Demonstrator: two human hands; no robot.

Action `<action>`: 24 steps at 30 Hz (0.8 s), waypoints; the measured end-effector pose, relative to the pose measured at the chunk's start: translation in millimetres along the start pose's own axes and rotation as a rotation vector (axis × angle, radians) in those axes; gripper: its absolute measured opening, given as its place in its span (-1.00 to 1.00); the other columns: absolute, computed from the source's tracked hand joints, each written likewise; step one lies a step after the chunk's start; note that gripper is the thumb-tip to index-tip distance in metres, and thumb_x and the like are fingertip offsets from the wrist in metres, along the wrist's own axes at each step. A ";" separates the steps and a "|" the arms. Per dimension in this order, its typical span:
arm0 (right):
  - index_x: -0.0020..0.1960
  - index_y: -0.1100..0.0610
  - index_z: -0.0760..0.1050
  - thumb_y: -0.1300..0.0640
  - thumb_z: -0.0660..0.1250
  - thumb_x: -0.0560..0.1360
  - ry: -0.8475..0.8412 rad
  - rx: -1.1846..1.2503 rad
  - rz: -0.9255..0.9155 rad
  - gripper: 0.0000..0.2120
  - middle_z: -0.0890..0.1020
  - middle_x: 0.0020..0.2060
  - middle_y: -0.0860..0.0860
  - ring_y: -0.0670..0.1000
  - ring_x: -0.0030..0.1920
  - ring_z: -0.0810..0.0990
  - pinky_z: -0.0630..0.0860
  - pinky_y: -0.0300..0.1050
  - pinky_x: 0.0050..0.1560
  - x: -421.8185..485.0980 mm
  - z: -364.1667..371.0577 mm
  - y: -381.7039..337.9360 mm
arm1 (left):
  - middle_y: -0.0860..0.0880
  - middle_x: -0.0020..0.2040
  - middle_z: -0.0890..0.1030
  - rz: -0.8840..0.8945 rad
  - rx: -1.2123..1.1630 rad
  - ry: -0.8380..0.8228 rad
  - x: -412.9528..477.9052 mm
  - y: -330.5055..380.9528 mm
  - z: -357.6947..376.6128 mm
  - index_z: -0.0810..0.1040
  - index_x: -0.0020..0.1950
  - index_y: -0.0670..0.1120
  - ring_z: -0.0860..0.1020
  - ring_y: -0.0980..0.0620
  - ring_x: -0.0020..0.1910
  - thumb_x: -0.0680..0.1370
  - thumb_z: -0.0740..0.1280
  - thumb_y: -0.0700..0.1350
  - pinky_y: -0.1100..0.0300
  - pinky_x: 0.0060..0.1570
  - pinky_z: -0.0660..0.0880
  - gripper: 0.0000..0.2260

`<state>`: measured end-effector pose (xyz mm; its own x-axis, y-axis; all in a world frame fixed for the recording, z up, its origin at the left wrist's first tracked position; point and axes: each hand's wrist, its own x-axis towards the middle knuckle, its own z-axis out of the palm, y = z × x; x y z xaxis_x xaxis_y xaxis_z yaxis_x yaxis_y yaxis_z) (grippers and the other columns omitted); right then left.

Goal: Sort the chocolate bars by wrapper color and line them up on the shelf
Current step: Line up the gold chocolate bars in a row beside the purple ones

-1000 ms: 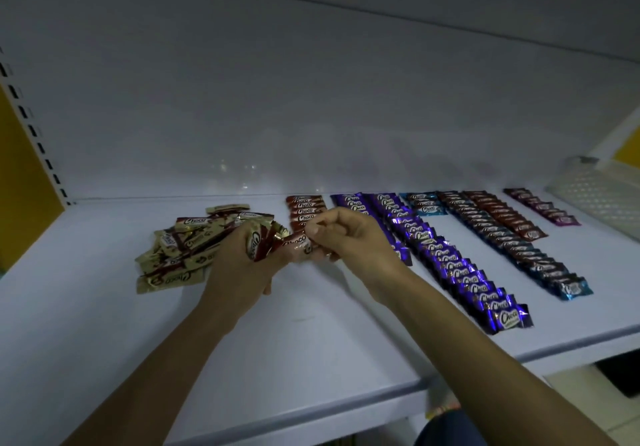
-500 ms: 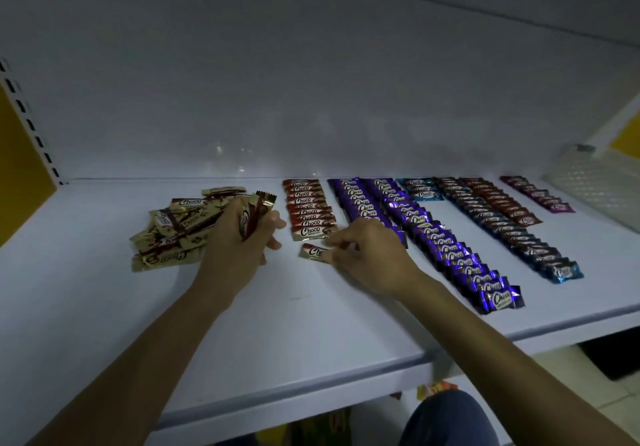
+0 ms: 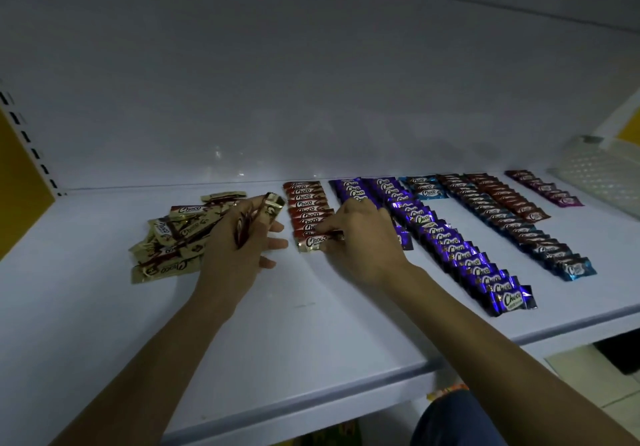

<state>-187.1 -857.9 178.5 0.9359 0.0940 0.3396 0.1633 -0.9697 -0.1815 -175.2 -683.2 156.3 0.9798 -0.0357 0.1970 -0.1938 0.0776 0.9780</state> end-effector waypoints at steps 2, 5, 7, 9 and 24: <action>0.09 0.01 0.64 0.04 0.33 0.53 0.063 0.197 0.001 -0.81 0.61 -0.01 0.03 0.04 0.04 0.50 0.30 -0.10 0.02 -2.7 2.0 -3.2 | -0.02 -0.14 0.66 0.062 0.074 -0.018 -2.3 2.1 -0.6 0.49 0.17 -0.04 0.57 0.12 -0.44 0.60 0.25 -0.22 0.36 -0.53 0.39 -0.83; -0.10 0.18 0.64 0.09 0.31 0.55 -0.035 0.923 0.123 -0.80 0.62 -0.18 0.25 0.05 -0.18 0.54 0.46 -0.03 -0.11 -6.9 -1.9 -22.3 | -0.13 -0.20 0.65 0.094 0.136 -0.027 -2.2 1.4 -2.5 0.46 0.10 -0.14 0.46 0.09 -0.53 0.57 0.30 -0.26 0.34 -0.53 0.34 -0.88; -0.19 0.16 0.60 0.21 0.35 0.52 -0.074 1.119 0.186 -0.87 0.55 -0.22 0.38 0.08 -0.21 0.48 0.45 -0.08 -0.16 -6.5 -5.5 -30.8 | -0.15 -0.30 0.58 0.094 0.149 -0.045 -2.0 2.3 -2.4 0.48 0.07 -0.18 0.44 0.10 -0.54 0.56 0.32 -0.26 0.37 -0.54 0.32 -0.89; -0.21 0.17 0.55 0.31 0.33 0.51 -0.079 1.190 0.270 -0.86 0.54 -0.27 0.27 0.06 -0.26 0.50 0.45 -0.28 -0.27 -7.5 -10.9 -34.5 | -0.08 -0.37 0.51 0.067 0.101 -0.056 -3.1 2.9 -1.9 0.50 0.04 -0.14 0.43 0.11 -0.55 0.58 0.29 -0.25 0.38 -0.54 0.30 -0.93; -0.23 0.21 0.47 0.34 0.27 0.53 0.039 1.282 0.446 -0.83 0.59 -0.51 -0.01 -0.10 -0.57 0.52 0.38 -0.25 -0.46 -31.1 -33.6 -20.9 | 0.04 -0.41 0.58 0.154 0.255 -0.124 -13.9 14.0 1.3 0.57 -0.12 -0.11 0.43 0.25 -0.51 0.56 0.33 -0.18 0.45 -0.42 0.30 -0.93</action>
<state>-230.0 -848.1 202.7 0.9790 -0.1978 0.0486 0.0447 -0.0240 -0.9987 -191.6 -682.9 167.4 0.9275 -0.1656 0.3353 -0.3608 -0.1604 0.9188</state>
